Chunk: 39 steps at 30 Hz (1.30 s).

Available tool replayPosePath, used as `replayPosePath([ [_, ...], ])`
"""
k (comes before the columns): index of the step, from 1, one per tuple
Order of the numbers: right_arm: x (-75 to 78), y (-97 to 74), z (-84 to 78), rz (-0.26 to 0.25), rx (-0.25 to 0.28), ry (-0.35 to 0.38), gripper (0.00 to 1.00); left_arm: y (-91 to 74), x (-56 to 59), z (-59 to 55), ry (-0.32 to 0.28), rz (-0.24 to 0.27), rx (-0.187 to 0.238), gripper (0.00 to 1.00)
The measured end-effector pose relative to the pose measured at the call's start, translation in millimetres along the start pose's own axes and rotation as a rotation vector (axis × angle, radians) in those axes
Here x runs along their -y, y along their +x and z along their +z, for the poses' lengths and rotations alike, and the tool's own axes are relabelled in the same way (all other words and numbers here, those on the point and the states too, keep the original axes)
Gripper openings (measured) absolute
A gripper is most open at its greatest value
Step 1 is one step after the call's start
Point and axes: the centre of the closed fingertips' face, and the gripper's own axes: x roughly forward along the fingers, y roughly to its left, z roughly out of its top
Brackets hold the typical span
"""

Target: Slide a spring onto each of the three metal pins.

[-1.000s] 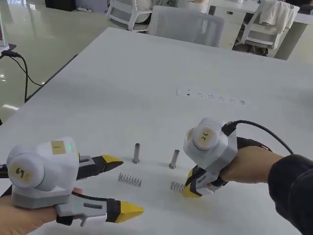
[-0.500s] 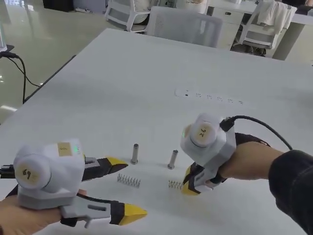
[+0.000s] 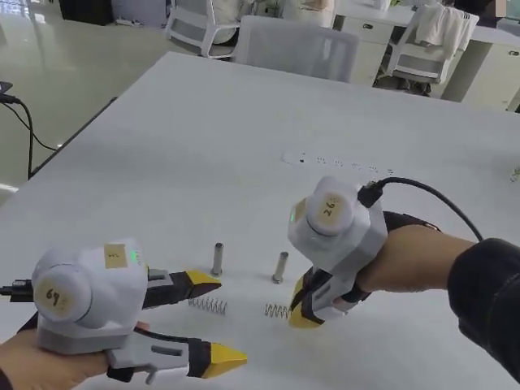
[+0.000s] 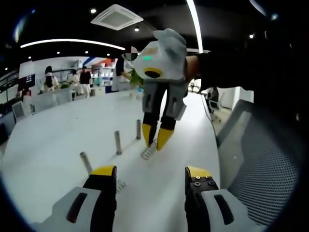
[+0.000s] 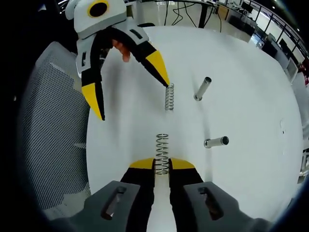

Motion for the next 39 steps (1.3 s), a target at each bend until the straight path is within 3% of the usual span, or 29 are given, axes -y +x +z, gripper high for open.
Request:
replayPosePath([
  [19,-19.3,-12.2,13.2,0.031,0.005,-0.056,0.08,12.3,14.9,4.2,0.061,-0.071,-0.007,0.40],
  [39,-33.1,-18.3,22.2,0.057,0.004,-0.102,0.08,14.8,23.3,12.3,0.103,-0.099,0.010,0.28],
])
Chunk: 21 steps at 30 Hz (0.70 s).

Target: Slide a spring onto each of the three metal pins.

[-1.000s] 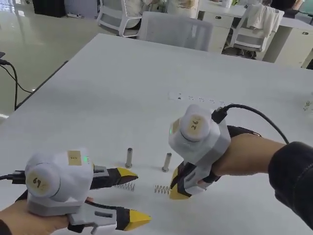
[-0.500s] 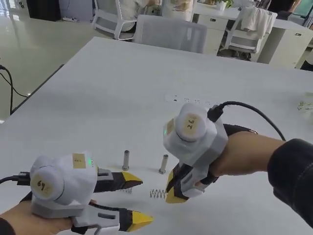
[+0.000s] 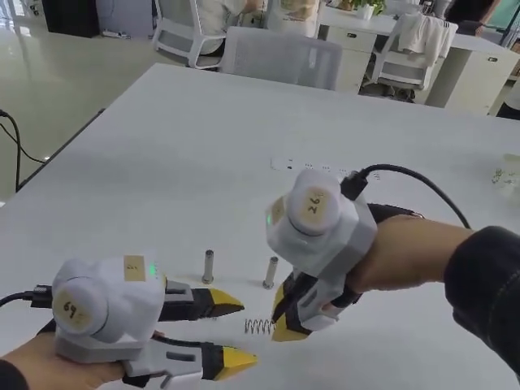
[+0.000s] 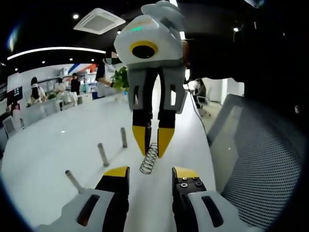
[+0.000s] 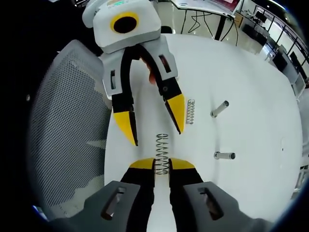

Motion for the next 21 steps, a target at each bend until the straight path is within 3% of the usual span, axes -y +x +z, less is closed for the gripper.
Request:
replayPosePath([
  [21,-11.2,1.8,0.2,0.046,-0.015,-0.028,0.08,4.3,9.5,-0.2,0.036,-0.043,-0.013,0.06],
])
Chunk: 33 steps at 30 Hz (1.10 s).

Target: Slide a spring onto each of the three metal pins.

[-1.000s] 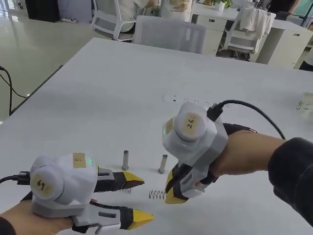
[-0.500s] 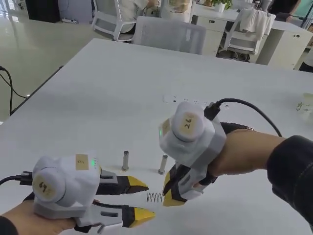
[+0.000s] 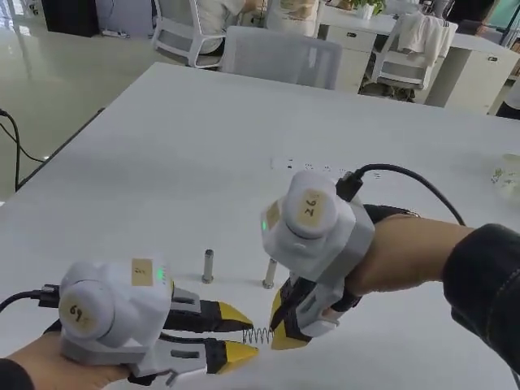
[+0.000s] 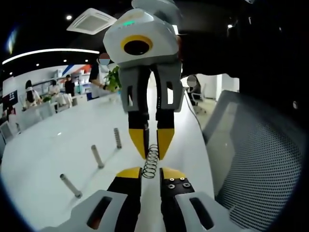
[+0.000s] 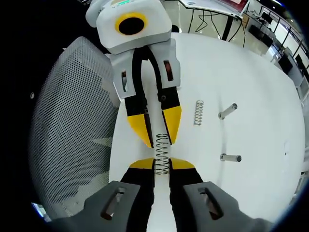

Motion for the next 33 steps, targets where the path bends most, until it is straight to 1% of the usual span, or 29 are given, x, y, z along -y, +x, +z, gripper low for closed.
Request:
replayPosePath([
  [5,-2.8,0.4,-0.8,0.012,-0.004,-0.007,0.08,0.3,1.0,-0.5,0.007,-0.005,-0.007,0.03],
  [11,-4.5,0.2,-1.5,0.018,-0.005,-0.011,0.08,1.0,3.4,-1.0,0.013,-0.017,-0.012,0.02],
  [15,-6.5,0.7,-2.1,0.023,-0.005,-0.012,0.08,0.7,5.0,0.3,0.018,-0.026,-0.009,0.02],
  [18,-7.6,1.2,-2.2,0.025,-0.005,-0.012,0.08,0.5,6.4,0.4,0.012,-0.033,-0.010,0.02],
  [33,-7.8,3.2,-2.1,0.023,0.005,-0.002,0.08,-2.0,7.3,2.5,0.009,-0.030,-0.004,0.01],
])
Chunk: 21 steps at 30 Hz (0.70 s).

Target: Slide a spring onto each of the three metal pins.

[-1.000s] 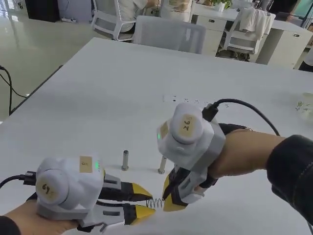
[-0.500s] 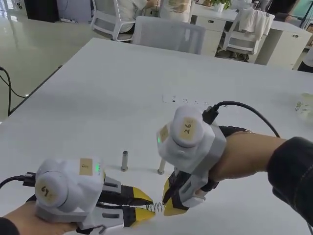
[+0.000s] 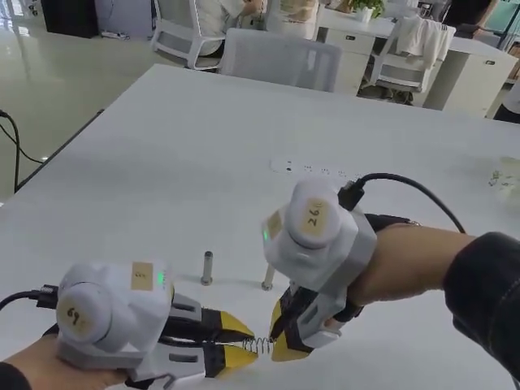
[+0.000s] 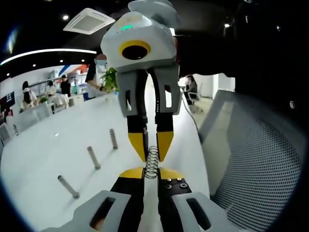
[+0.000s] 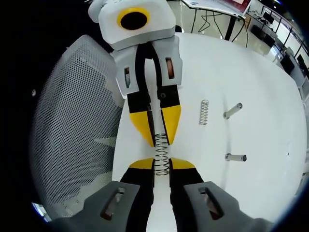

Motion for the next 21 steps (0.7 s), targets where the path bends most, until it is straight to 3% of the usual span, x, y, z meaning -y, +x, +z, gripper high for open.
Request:
replayPosePath([
  [14,2.1,4.2,-8.1,0.000,-0.003,0.020,0.09,-1.6,-2.4,10.4,-0.006,0.009,0.035,0.01],
  [21,3.0,4.5,-9.3,-0.003,0.000,0.027,0.10,-3.1,-4.8,9.0,-0.009,0.018,0.036,0.01],
])
